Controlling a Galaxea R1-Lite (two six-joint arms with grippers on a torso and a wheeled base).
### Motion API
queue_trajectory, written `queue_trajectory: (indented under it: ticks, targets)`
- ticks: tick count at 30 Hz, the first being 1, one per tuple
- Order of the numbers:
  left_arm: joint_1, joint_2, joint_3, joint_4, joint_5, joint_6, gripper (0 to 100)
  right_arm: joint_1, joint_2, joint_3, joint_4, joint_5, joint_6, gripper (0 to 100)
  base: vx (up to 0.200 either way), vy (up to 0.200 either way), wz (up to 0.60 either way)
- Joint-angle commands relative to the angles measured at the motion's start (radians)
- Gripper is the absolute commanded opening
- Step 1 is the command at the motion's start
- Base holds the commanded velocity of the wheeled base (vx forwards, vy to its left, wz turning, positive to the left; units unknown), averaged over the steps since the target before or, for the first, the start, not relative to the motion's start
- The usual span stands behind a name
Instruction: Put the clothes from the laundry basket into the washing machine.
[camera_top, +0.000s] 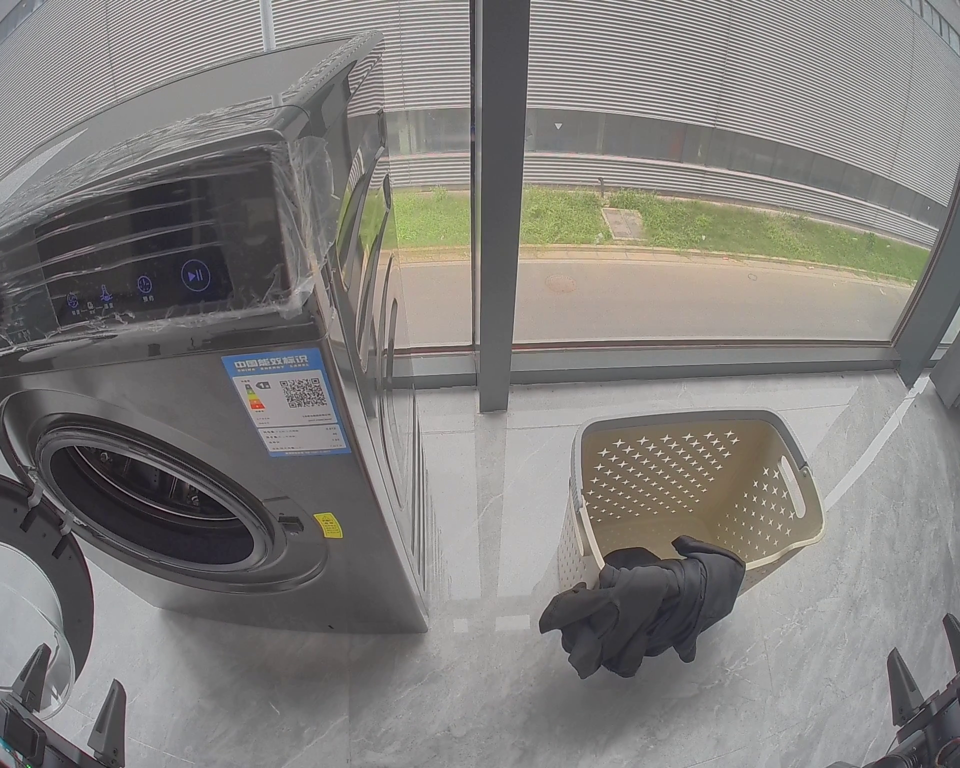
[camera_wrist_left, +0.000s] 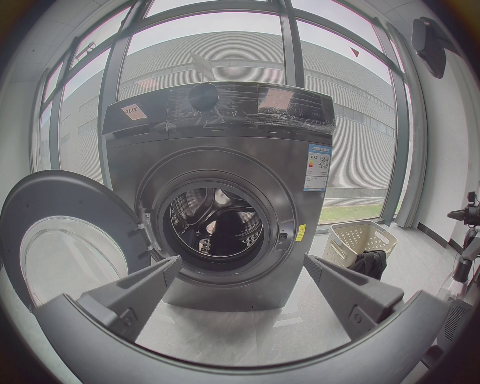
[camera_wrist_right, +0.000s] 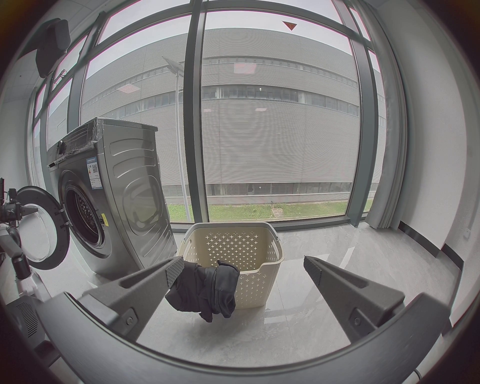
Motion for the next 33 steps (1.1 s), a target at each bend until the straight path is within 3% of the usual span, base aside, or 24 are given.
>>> queue_trajectory:
  ticks: [1, 33]
  targets:
    - [0.002, -0.013, 0.018, 0.0, -0.001, 0.0, 100, 0.0, -0.001, 0.012, 0.0, 0.0, 0.0, 100, 0.0, -0.2, 0.0]
    - [0.002, -0.013, 0.018, 0.0, -0.004, 0.016, 100, 0.0, -0.001, 0.01, 0.0, 0.0, 0.0, 100, 0.0, -0.2, 0.0]
